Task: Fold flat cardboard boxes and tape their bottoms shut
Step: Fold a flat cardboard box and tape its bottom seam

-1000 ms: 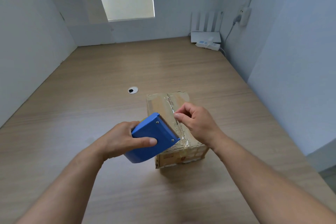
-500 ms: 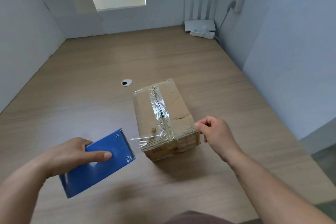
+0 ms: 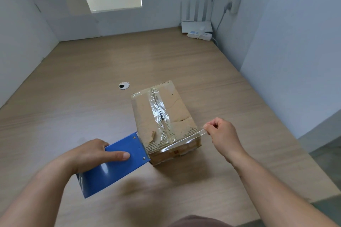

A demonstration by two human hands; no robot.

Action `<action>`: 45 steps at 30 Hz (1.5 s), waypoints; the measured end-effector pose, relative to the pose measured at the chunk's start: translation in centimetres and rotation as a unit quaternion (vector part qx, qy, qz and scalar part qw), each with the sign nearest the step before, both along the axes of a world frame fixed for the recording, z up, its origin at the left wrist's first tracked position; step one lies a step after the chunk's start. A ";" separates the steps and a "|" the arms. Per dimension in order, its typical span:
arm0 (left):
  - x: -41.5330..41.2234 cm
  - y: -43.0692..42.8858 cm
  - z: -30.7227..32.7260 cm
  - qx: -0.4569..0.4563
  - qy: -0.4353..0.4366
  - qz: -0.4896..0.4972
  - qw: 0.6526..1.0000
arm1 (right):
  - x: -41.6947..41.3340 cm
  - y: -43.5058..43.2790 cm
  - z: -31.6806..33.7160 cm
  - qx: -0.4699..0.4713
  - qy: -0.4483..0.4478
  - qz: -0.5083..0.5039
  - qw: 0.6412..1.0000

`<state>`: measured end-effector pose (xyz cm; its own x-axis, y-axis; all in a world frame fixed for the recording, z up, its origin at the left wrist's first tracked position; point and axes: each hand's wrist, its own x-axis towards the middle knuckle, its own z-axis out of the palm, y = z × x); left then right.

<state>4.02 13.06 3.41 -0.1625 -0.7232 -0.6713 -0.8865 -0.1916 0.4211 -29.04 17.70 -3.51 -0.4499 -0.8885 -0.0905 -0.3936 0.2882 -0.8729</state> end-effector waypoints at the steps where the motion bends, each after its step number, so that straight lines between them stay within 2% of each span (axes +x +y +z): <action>1: -0.1 -0.2 -0.2 0.003 -0.005 -0.002 1.000 | 0.0 -0.1 -0.2 0.010 0.005 0.000 1.000; 4: -0.9 -0.6 -1.1 0.012 -0.020 -0.005 1.000 | -0.1 -0.3 -1.1 0.046 0.012 -0.008 0.999; 7: -1.5 -1.0 -1.8 0.028 -0.010 -0.001 1.000 | -0.3 -0.3 -2.0 0.082 -0.021 -0.013 0.996; 11: -1.7 -1.4 -2.0 0.053 -0.001 0.003 0.999 | -0.6 -0.5 -2.2 0.140 -0.187 -0.013 0.972; 13: -1.6 -1.6 -2.0 0.060 0.001 0.000 0.998 | -1.2 -0.4 -2.0 0.196 -0.208 0.000 0.958; 15: -1.5 -1.7 -2.0 0.061 0.000 -0.002 0.998 | -2.0 0.0 -2.3 0.247 -0.139 0.002 0.959; 17: -1.4 -1.7 -2.1 0.059 -0.002 -0.009 0.998 | -2.3 0.2 -2.7 0.255 0.030 -0.016 0.966; 18: -1.3 -1.7 -2.2 0.056 -0.005 -0.010 0.998 | -1.9 0.1 -2.6 0.218 0.097 -0.034 0.971; 20: -1.5 -1.7 -2.4 0.052 -0.006 -0.005 0.999 | 0.1 -0.4 -1.8 0.125 0.145 -0.033 0.981; 22: -1.5 -1.6 -2.3 0.051 -0.004 -0.001 0.999 | 2.7 -1.2 -1.4 0.112 0.175 0.025 0.978; 25: -1.5 -1.3 -2.3 0.044 0.000 -0.002 0.999 | 5.1 -1.5 -1.7 0.167 0.203 0.090 0.961; 32: 0.4 -0.6 -1.8 0.038 0.007 0.013 0.999 | 4.3 -1.6 -1.9 0.185 0.183 0.103 0.960; 40: -0.2 -0.6 -2.3 0.058 -0.079 0.062 0.993 | 4.5 -1.8 -1.7 0.181 0.180 0.101 0.962; 45: -2.2 -2.0 -1.2 0.051 -0.164 0.011 0.985 | 5.0 -1.9 -1.4 0.185 0.198 0.100 0.957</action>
